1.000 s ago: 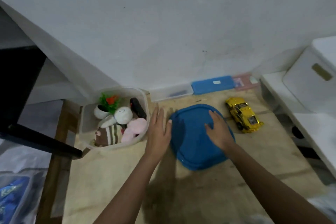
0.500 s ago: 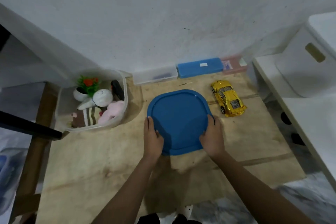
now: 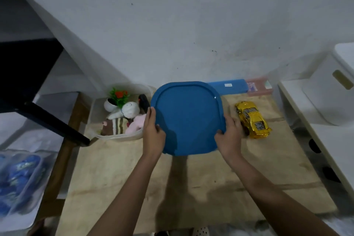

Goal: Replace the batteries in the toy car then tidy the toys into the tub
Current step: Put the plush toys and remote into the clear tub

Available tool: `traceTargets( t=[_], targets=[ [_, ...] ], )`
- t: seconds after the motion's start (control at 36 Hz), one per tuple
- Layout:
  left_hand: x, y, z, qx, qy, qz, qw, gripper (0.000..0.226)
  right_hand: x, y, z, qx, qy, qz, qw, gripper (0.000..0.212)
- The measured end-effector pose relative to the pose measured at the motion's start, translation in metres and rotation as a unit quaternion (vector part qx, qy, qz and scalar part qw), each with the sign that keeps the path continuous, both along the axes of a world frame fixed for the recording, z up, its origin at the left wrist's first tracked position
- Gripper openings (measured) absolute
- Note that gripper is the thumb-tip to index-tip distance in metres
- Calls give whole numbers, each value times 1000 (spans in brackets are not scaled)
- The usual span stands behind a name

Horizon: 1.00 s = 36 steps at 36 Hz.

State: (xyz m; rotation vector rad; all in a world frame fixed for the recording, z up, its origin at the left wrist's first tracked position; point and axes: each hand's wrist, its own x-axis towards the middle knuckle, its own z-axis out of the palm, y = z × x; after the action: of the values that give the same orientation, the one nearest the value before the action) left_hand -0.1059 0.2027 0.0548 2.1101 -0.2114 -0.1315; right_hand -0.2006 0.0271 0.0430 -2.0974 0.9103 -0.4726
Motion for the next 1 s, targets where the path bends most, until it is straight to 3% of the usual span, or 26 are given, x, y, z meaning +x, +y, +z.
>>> traceTargets(
  t=[0.11,0.42,0.64,1.0],
  targets=[
    [27,36,14,9,-22,35,999,60,33,27,12,36,-18,48,998,51],
    [74,145,-7,75,36,81,993,60,100,120,-12,107,33,139,984,31],
    [108,156,-29,178,6,37,983,53,140,141,-20,-30,19,136,990,11],
    [150,162,-30,186,31,11,982,56,169,149,-23,-56,86,127,987,16]
  ],
)
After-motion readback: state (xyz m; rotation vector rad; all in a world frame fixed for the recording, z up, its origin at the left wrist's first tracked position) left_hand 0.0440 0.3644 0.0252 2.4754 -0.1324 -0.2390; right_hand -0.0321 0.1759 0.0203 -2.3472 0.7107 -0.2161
